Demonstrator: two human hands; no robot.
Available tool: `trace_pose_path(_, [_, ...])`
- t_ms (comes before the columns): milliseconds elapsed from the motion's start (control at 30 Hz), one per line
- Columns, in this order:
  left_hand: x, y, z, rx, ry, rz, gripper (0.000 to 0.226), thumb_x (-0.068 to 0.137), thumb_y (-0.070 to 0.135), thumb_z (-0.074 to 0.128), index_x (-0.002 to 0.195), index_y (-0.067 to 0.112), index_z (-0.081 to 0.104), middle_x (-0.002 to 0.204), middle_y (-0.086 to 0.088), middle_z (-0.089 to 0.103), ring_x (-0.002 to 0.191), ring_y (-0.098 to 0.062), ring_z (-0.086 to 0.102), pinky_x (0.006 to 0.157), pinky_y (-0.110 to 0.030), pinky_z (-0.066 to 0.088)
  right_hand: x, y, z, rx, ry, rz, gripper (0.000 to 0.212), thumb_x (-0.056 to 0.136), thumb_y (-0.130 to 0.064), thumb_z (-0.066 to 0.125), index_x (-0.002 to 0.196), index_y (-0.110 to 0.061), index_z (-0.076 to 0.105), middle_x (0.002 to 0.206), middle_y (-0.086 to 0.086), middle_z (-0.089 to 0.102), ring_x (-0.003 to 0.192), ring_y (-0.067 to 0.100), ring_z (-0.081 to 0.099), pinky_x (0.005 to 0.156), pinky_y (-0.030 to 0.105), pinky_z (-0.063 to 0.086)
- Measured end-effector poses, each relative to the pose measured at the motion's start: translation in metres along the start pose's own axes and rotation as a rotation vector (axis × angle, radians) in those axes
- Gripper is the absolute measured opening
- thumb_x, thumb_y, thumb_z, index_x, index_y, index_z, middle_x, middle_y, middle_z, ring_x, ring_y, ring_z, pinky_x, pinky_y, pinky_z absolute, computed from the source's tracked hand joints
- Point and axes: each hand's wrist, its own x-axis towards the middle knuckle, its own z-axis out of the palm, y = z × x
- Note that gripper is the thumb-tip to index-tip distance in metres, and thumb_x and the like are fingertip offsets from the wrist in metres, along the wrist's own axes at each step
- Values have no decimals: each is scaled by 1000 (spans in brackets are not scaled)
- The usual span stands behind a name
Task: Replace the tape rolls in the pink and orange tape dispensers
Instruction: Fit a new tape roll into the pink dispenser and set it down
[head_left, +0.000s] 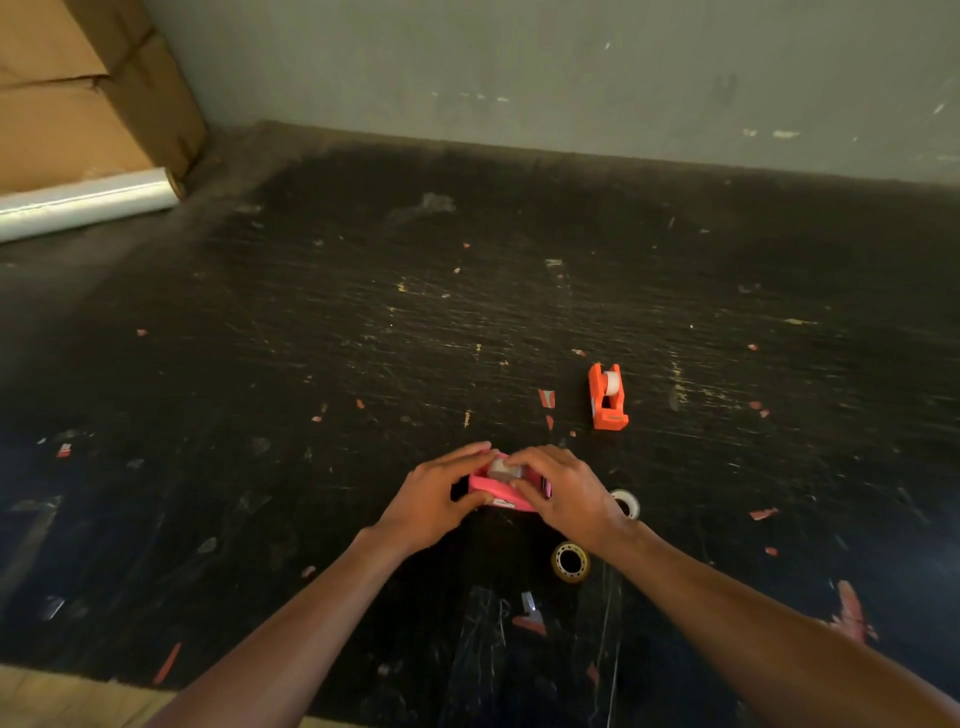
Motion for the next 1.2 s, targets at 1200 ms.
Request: trace_pose_path(1200, [-11, 4, 6, 92, 57, 88, 52, 94, 22, 66, 142, 29, 48, 160, 7, 36, 144, -13, 40, 116, -41, 39, -39, 31, -40, -326, -46, -175, 37, 83, -8, 69, 118, -19, 71, 106, 4, 68, 97, 18, 64, 80, 33, 58])
